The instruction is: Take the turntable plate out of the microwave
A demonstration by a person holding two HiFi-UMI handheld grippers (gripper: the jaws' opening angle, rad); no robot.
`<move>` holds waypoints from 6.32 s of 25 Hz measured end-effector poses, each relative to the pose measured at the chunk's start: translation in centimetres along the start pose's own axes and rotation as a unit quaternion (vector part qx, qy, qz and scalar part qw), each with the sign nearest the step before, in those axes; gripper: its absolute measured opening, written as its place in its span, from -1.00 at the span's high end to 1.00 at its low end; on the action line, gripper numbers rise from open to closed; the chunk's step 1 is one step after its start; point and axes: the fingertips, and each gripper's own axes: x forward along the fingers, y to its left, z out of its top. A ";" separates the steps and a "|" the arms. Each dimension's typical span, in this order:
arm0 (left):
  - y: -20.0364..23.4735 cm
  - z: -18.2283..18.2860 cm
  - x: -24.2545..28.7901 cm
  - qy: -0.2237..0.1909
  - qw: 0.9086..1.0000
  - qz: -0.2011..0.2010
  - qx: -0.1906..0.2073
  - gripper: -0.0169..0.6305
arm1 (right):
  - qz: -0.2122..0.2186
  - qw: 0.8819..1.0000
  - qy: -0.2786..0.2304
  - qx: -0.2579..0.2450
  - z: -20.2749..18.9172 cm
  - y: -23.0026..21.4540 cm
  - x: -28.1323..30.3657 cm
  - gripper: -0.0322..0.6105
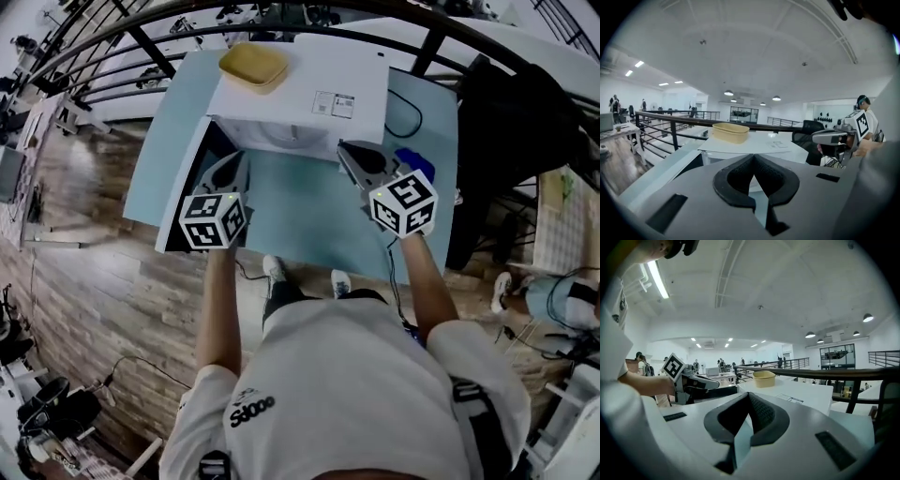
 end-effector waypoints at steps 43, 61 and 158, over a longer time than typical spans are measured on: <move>9.7 -17.7 21.7 0.090 0.951 0.002 -0.297 0.09 | -0.161 0.968 0.100 0.163 -14.1 -1.9 7.8 0.88; 8.8 -18.4 23.0 0.048 0.809 0.029 -0.585 0.49 | -0.168 0.961 0.101 0.193 -15.5 -0.8 8.0 0.88; 5.6 -22.6 13.9 -0.018 0.740 -0.183 -0.647 0.82 | -0.124 0.827 -0.081 0.543 -26.3 10.8 10.3 0.73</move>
